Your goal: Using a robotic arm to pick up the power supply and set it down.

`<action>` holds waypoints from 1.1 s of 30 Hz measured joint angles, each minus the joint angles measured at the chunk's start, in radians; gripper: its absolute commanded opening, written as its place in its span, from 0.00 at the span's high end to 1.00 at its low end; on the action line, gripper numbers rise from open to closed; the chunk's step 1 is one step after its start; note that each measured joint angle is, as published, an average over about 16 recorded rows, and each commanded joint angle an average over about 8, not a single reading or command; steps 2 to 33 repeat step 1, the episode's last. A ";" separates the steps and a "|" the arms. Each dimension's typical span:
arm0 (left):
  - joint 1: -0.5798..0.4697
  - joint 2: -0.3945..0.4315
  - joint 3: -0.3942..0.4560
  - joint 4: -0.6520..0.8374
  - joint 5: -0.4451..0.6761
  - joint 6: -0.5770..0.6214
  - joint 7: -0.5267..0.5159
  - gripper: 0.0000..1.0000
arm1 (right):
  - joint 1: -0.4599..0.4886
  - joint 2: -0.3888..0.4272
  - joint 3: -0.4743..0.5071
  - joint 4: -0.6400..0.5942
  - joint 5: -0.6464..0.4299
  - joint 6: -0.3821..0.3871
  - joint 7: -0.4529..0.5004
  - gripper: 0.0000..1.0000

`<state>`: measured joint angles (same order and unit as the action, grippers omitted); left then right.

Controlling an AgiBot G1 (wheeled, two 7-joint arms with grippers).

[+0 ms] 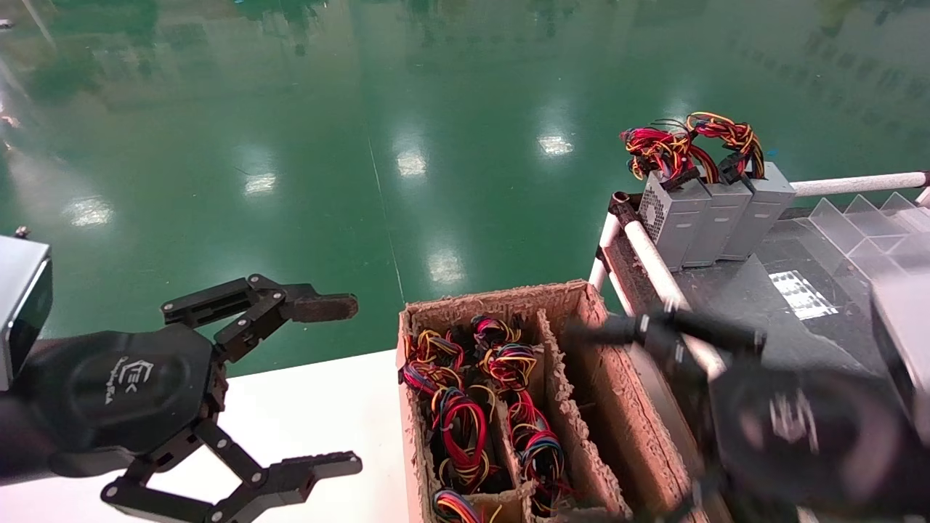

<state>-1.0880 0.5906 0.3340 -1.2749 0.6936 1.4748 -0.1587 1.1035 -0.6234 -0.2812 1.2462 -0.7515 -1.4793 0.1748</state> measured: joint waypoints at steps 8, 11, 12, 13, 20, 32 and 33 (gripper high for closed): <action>0.000 0.000 0.000 0.000 0.000 0.000 0.000 0.00 | -0.008 0.003 0.000 0.010 0.005 -0.004 0.003 0.00; 0.000 0.000 0.000 0.000 0.000 0.000 0.000 0.00 | -0.008 0.003 0.000 0.010 0.005 -0.004 0.003 0.00; 0.000 0.000 0.000 0.000 0.000 0.000 0.000 0.00 | -0.008 0.003 0.000 0.010 0.005 -0.004 0.003 0.00; 0.000 0.000 0.000 0.000 0.000 0.000 0.000 0.00 | -0.008 0.003 0.000 0.010 0.005 -0.004 0.003 0.00; 0.000 0.000 0.000 0.000 0.000 0.000 0.000 0.00 | -0.008 0.003 0.000 0.010 0.005 -0.004 0.003 0.00; 0.000 0.000 0.000 0.000 0.000 0.000 0.000 0.00 | -0.008 0.003 0.000 0.010 0.005 -0.004 0.003 0.00; 0.000 0.000 0.000 0.000 0.000 0.000 0.000 0.00 | -0.008 0.003 0.000 0.010 0.005 -0.004 0.003 0.00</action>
